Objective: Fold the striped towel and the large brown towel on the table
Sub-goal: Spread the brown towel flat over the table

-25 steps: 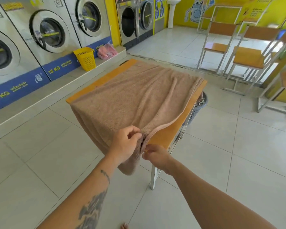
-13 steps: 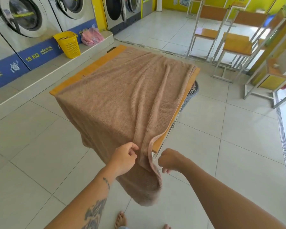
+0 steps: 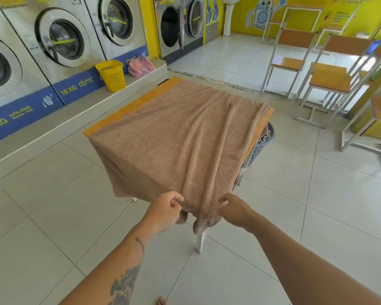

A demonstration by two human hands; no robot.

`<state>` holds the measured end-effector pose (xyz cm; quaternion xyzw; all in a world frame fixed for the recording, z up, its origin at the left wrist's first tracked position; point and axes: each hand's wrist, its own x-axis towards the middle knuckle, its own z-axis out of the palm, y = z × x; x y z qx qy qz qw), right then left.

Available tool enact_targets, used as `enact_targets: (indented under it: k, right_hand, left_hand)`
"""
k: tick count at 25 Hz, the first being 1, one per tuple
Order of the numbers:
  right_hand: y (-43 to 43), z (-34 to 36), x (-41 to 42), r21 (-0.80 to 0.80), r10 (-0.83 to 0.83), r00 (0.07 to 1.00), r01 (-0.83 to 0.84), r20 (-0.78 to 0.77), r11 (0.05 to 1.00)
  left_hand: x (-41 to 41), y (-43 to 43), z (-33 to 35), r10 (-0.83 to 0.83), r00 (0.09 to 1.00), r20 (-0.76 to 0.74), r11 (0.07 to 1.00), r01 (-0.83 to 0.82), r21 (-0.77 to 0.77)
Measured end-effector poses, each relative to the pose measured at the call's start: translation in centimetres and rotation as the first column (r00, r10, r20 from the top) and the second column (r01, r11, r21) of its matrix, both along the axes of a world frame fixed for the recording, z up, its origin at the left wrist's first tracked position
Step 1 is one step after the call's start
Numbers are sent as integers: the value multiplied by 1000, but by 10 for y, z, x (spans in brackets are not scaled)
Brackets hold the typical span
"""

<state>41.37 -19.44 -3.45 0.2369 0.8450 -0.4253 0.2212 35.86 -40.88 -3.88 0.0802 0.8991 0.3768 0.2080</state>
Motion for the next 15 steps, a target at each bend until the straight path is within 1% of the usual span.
enact_targets:
  k: [2, 6, 10, 13, 15]
  right_hand:
    - [0, 6, -8, -23, 33, 999, -34, -37, 999]
    - [0, 9, -25, 32, 125, 990, -123, -68, 992]
    - [-12, 0, -49, 108, 220, 974, -213, -57, 971]
    - [-26, -8, -78, 209, 261, 962, -240, -78, 948]
    - [-35, -18, -97, 306, 273, 959, -237, -80, 922]
  left_hand:
    - [-6, 3, 12, 26, 999, -24, 999, -25, 36]
    - [-18, 2, 22, 78, 994, -81, 994, -72, 77]
    - [-40, 0, 10, 87, 995, -51, 993, -83, 86]
    - [-73, -1, -10, 59, 998, -38, 996, -57, 67]
    - [-98, -4, -25, 18, 997, -79, 999, -15, 40]
